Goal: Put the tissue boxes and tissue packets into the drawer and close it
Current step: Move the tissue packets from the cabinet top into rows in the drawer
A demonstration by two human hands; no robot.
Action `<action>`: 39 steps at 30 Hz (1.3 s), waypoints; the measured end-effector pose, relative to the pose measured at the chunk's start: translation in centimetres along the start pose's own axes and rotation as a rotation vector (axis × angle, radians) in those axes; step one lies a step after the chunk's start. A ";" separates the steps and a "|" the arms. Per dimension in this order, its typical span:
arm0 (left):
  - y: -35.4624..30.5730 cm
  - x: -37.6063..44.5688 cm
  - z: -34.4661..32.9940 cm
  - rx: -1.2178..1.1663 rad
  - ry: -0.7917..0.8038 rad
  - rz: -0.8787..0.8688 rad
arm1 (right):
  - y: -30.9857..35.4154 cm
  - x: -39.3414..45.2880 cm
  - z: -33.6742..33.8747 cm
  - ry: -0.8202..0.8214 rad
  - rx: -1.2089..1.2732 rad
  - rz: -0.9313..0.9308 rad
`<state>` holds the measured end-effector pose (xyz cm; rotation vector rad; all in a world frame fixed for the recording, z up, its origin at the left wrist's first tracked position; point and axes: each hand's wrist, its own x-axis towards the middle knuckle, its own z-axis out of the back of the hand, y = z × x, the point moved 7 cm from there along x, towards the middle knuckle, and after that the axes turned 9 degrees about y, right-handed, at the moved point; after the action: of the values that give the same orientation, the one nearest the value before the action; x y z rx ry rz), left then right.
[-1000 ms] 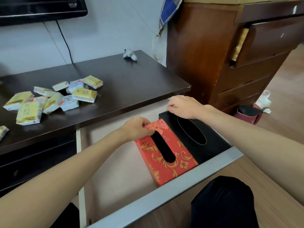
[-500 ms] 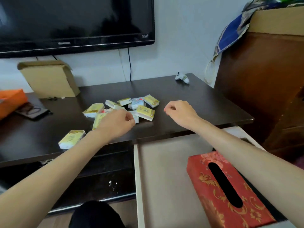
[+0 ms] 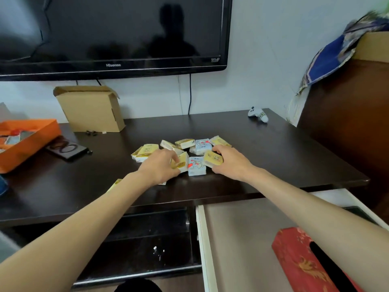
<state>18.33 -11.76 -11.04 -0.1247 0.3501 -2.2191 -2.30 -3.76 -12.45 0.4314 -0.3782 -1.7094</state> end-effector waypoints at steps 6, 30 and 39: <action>-0.5 3.1 -0.4 0.087 0.099 -0.045 | -0.4 -0.9 0.1 -0.079 -0.077 -0.019; -2.3 2.6 -1.3 0.198 0.218 -0.071 | -4.2 -15.4 -1.0 -0.053 0.076 -0.058; -10.1 -8.7 -4.5 0.107 0.083 -0.349 | -4.7 -18.6 -4.6 0.045 -0.313 0.011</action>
<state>15.20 1.94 -12.05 -0.0370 0.2687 -2.5883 -1.20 15.32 -17.31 0.2368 -0.0769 -1.7097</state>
